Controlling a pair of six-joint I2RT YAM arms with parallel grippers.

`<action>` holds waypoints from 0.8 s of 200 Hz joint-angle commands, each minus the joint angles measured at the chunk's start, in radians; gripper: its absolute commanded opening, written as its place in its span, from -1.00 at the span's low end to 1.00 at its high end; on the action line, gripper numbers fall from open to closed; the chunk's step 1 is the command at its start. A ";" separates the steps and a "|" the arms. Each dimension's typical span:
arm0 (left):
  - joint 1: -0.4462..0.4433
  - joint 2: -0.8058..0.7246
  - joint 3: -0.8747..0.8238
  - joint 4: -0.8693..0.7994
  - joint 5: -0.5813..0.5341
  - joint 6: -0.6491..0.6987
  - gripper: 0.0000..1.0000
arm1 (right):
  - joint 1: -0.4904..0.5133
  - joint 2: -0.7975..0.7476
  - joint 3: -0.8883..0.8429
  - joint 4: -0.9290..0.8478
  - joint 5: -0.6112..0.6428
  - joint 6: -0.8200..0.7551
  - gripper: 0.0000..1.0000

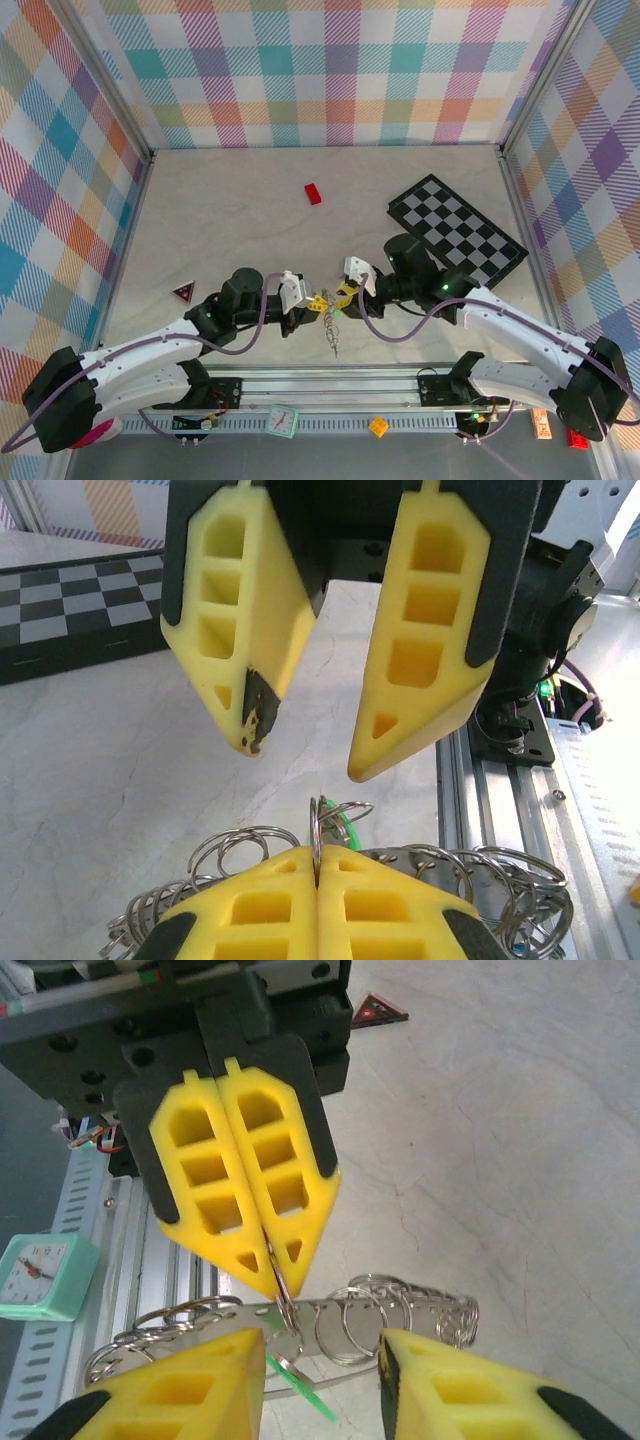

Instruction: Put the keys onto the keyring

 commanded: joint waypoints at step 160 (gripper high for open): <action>-0.005 0.054 -0.043 0.239 -0.054 -0.148 -1.00 | 0.078 -0.090 -0.114 0.143 0.184 -0.014 -0.46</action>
